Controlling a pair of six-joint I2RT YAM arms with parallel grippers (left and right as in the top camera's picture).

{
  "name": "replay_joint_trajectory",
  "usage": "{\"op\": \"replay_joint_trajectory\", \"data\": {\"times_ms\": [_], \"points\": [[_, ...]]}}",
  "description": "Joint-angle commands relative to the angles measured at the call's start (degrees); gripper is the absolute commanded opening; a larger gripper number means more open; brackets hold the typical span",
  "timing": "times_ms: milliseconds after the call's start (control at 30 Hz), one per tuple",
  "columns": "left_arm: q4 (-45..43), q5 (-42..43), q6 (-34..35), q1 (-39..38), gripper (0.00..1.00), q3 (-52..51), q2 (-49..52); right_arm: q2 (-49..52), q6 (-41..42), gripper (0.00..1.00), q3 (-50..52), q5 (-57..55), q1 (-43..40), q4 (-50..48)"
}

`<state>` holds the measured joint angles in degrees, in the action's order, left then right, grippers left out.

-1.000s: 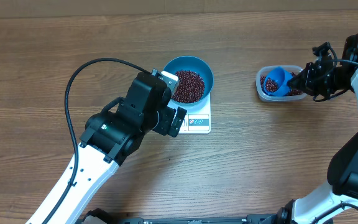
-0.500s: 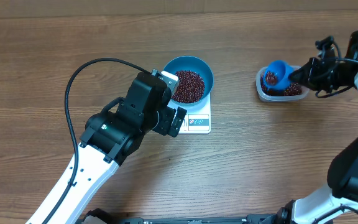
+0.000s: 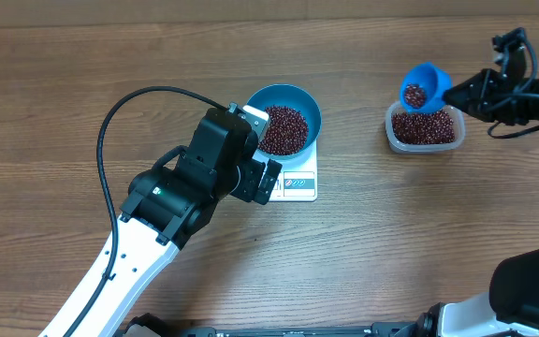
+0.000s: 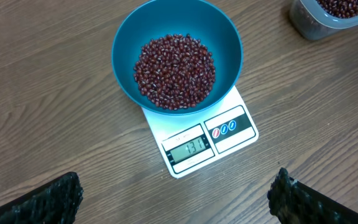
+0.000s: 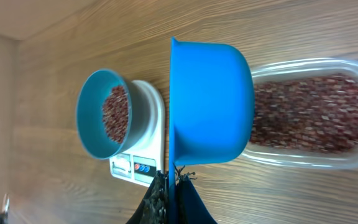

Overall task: Scoop item into bowl and weigh 150g on scale
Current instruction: 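Carry the filled scoop from the tub over the teal bowl, then tilt the scoop with the right gripper to trickle beans into bowl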

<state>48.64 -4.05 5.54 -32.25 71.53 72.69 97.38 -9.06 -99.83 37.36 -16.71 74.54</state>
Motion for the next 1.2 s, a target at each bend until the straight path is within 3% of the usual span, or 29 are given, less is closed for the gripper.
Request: {"op": "replay_joint_trajectory", "data": {"times_ms": [0, 400, 967, 1167], "points": [[-0.2, 0.7, -1.3, 0.0, 0.99, 1.3, -0.6, -2.3, -0.5, 0.04, -1.6, 2.0, 3.9, -0.7], [-0.4, 1.1, -1.3, 0.0, 1.0, 1.3, -0.6, -2.2, -0.5, 0.04, -1.6, 1.2, 20.9, -8.9], [-0.5, 1.1, -1.3, 0.0, 1.0, 1.3, -0.6, -2.1, -0.5, 0.04, -1.5, -30.2, 39.7, -16.4], [-0.5, 1.1, -1.3, 0.0, 1.0, 1.3, -0.6, -2.1, -0.5, 0.04, -1.4, -31.8, 40.3, -17.6]]}}
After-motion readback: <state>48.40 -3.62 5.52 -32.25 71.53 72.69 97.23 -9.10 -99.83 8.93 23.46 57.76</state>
